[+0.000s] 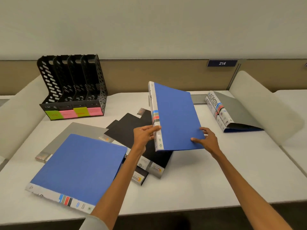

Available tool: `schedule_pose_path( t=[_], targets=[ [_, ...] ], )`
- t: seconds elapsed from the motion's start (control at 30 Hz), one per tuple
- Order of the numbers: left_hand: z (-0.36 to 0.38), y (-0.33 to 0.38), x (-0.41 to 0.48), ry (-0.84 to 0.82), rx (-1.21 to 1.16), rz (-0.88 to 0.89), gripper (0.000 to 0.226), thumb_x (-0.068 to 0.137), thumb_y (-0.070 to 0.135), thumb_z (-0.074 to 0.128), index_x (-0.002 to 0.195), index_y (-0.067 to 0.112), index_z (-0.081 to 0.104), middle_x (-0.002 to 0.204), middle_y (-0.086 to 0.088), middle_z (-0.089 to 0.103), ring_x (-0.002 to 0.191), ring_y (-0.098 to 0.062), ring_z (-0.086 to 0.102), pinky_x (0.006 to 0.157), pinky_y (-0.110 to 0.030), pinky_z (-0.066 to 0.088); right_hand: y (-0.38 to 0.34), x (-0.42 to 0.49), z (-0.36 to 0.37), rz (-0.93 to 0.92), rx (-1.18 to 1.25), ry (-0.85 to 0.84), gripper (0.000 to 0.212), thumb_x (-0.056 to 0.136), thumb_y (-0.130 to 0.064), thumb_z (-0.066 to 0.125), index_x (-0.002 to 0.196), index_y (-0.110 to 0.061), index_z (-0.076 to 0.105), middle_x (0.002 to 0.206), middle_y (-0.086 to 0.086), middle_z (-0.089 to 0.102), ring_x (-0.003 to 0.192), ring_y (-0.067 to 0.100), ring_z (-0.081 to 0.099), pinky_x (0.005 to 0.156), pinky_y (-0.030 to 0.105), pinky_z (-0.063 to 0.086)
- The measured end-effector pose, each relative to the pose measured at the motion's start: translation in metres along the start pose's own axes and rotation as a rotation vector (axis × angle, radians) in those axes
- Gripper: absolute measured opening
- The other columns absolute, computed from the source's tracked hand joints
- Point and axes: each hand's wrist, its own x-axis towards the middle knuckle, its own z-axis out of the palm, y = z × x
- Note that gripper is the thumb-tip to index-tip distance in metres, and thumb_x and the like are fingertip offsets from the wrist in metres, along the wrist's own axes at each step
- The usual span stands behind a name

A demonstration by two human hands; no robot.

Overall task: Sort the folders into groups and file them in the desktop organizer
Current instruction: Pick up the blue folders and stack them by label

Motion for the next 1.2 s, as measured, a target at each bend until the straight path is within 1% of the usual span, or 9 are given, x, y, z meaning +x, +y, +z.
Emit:
schedule_pose_path(
  t=[0.2,0.33,0.47,0.63,0.73,0.83,0.93,1.07,1.2],
  targets=[
    [0.051,-0.001,0.048,-0.009,0.012,-0.031,0.028,0.081,0.021,0.077,0.103,0.004,0.069,0.099,-0.004,0.075,0.085,-0.017,0.074,0.062,-0.023,0.056,0.013,0.046,-0.027,0.033,-0.050,0.124,0.066,0.070,-0.034,0.086,0.127,-0.020,0.057,0.135,0.005,0.054,0.125,0.025,0.050,0.102,0.046,0.046],
    [0.078,-0.006,0.088,-0.016,0.046,-0.069,0.022,0.079,0.020,0.079,0.093,0.006,0.069,0.098,-0.006,0.075,0.080,-0.016,0.074,0.056,-0.021,0.055,0.021,0.079,-0.037,0.060,-0.051,0.151,0.070,0.072,-0.027,0.085,0.134,-0.017,0.051,0.140,0.006,0.050,0.131,0.027,0.044,0.103,0.049,0.045],
    [0.103,-0.021,0.126,0.001,0.076,-0.107,0.018,0.079,0.019,0.079,0.085,0.007,0.066,0.095,-0.006,0.075,0.075,-0.014,0.074,0.055,-0.021,0.054,0.038,0.116,-0.044,0.086,-0.107,0.147,0.069,0.076,-0.028,0.082,0.136,-0.018,0.049,0.142,0.006,0.046,0.136,0.027,0.038,0.101,0.049,0.047],
    [0.134,-0.047,0.171,0.041,0.093,-0.186,0.024,0.078,0.021,0.080,0.083,0.005,0.063,0.087,-0.004,0.074,0.070,-0.013,0.073,0.055,-0.023,0.054,0.052,0.159,-0.050,0.093,-0.183,0.154,0.061,0.082,-0.027,0.077,0.135,-0.013,0.051,0.142,0.009,0.047,0.137,0.028,0.035,0.099,0.048,0.047],
    [0.145,-0.063,0.196,0.025,0.138,-0.210,0.025,0.080,0.019,0.079,0.083,-0.001,0.064,0.084,-0.004,0.074,0.070,-0.015,0.073,0.053,-0.023,0.054,0.064,0.172,-0.043,0.150,-0.340,0.043,0.070,0.081,-0.032,0.076,0.141,-0.012,0.046,0.145,0.010,0.046,0.138,0.029,0.037,0.106,0.044,0.042],
    [0.154,-0.087,0.211,-0.028,0.269,-0.214,0.024,0.081,0.014,0.077,0.084,-0.007,0.066,0.088,-0.007,0.074,0.080,-0.025,0.073,0.060,-0.031,0.060,0.074,0.180,-0.025,0.111,-0.390,-0.110,0.073,0.084,-0.031,0.074,0.145,-0.010,0.040,0.149,0.009,0.042,0.139,0.027,0.037,0.113,0.039,0.033],
    [0.155,-0.112,0.221,0.072,0.409,-0.204,0.018,0.079,0.018,0.080,0.080,0.004,0.070,0.089,-0.005,0.075,0.077,-0.021,0.074,0.073,-0.043,0.061,0.082,0.188,-0.009,0.088,-0.392,-0.178,0.071,0.087,-0.036,0.070,0.145,-0.011,0.039,0.152,0.010,0.035,0.141,0.027,0.031,0.115,0.040,0.030],
    [0.157,-0.117,0.227,0.128,0.503,-0.139,0.020,0.078,0.025,0.080,0.089,0.010,0.071,0.097,-0.002,0.075,0.083,-0.019,0.073,0.075,-0.043,0.061,0.092,0.196,0.000,0.022,-0.503,-0.110,0.064,0.088,-0.043,0.066,0.142,-0.017,0.044,0.152,0.009,0.034,0.141,0.026,0.029,0.114,0.042,0.028],
    [0.157,-0.122,0.227,0.153,0.448,-0.127,0.032,0.078,0.027,0.081,0.100,0.006,0.072,0.097,-0.003,0.075,0.084,-0.019,0.073,0.075,-0.045,0.061,0.094,0.198,0.005,-0.011,-0.515,-0.021,0.058,0.087,-0.045,0.065,0.138,-0.022,0.048,0.146,0.006,0.039,0.138,0.025,0.032,0.111,0.043,0.026]
  ],
)
